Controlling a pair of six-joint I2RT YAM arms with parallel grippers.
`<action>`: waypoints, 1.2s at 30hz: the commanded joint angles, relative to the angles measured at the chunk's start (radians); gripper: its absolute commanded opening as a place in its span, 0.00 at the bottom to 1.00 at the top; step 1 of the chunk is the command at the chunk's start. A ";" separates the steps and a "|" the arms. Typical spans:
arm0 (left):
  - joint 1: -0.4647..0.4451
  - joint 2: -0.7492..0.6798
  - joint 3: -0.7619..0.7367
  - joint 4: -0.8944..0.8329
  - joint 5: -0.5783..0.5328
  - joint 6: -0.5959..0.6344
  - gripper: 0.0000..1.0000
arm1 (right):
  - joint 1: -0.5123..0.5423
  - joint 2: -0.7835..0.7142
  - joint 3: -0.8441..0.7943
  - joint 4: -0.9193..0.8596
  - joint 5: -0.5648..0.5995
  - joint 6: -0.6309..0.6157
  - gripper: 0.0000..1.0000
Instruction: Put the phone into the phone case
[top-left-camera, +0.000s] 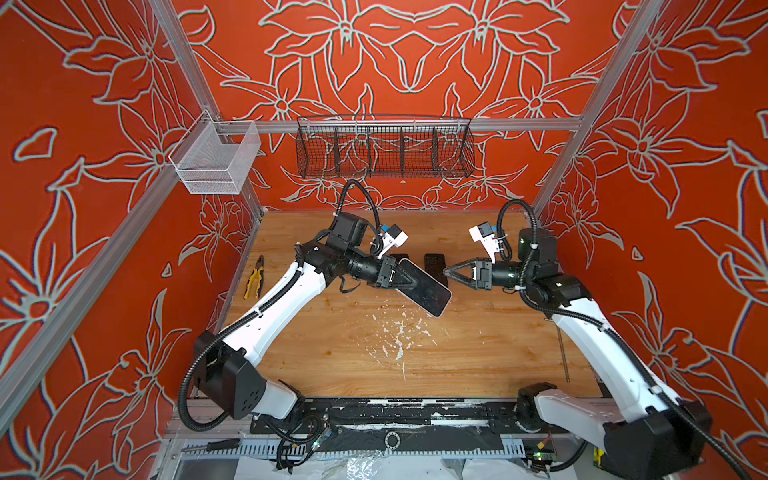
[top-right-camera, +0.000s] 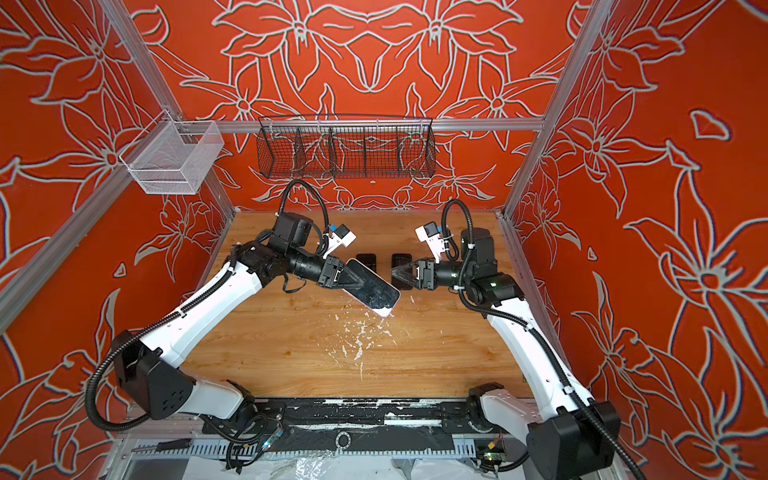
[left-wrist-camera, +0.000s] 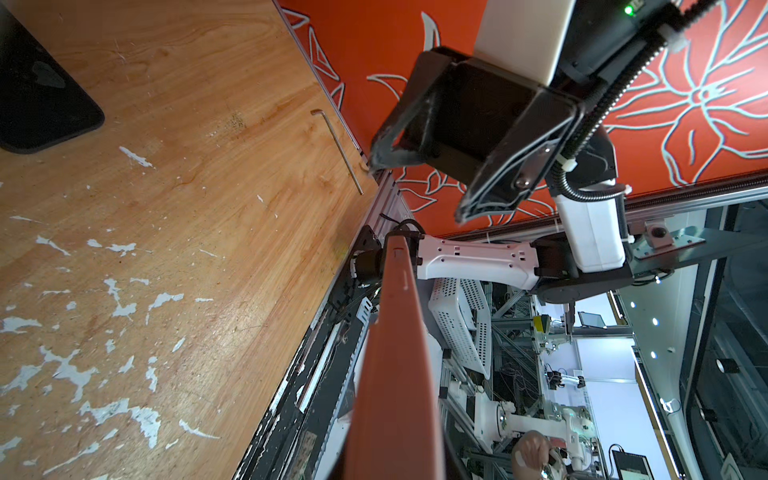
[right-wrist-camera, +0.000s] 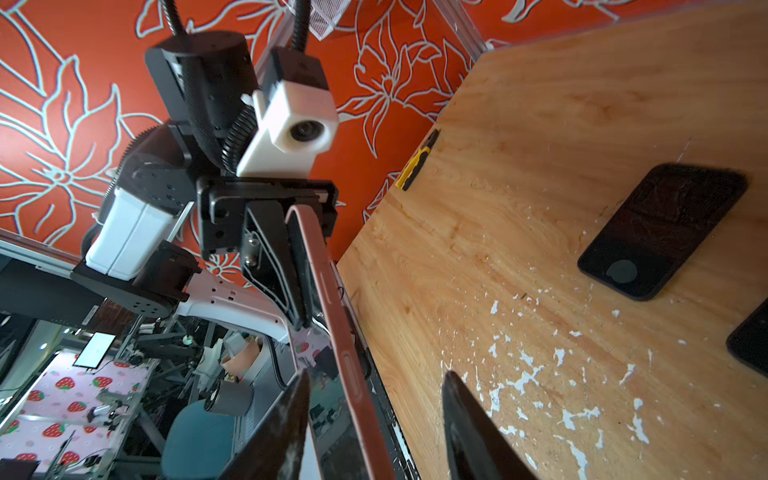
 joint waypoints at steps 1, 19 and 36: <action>0.002 0.009 0.040 -0.023 0.065 0.058 0.00 | 0.043 0.029 0.024 -0.026 -0.061 -0.073 0.54; 0.010 0.046 0.021 0.116 0.077 -0.044 0.00 | 0.131 0.145 -0.055 0.336 -0.153 0.126 0.25; 0.137 -0.017 -0.223 0.658 0.016 -0.497 0.34 | 0.130 0.192 -0.081 0.518 -0.058 0.335 0.00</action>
